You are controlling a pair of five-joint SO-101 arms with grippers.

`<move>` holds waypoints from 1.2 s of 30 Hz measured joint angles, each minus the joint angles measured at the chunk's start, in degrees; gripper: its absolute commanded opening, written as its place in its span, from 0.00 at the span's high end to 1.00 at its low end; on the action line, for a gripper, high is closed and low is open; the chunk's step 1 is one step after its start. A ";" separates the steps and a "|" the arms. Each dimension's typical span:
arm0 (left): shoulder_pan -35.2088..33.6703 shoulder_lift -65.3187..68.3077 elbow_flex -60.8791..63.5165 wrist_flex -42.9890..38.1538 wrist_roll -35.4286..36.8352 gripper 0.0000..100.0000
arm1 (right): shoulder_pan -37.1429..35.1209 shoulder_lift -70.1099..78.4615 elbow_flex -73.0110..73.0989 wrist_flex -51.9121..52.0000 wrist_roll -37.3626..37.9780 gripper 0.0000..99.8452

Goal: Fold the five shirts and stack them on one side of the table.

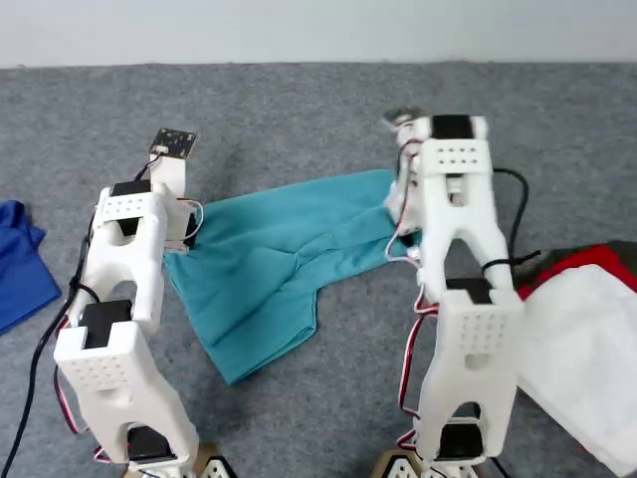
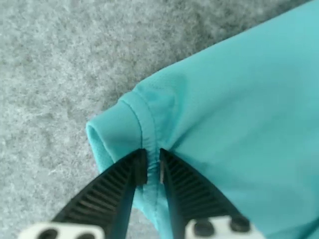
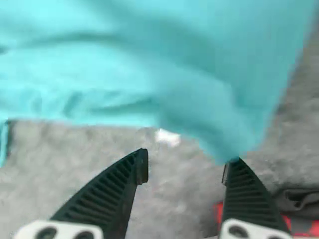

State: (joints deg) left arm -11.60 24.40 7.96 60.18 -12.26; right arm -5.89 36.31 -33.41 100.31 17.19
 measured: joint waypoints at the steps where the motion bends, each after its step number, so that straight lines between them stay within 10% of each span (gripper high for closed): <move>1: 0.00 0.00 0.00 0.00 0.00 0.95 | -0.18 -0.97 2.02 -0.62 0.00 0.75; 21: 0.00 0.00 0.00 0.00 0.00 0.95 | 16.26 2.99 13.01 -34.37 0.44 0.75; 36: 0.00 0.00 0.00 0.00 0.00 0.95 | 9.23 -7.82 13.01 -27.34 0.97 0.75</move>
State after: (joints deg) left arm -11.60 24.40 7.96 60.18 -12.26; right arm 3.34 28.48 -20.40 72.97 18.15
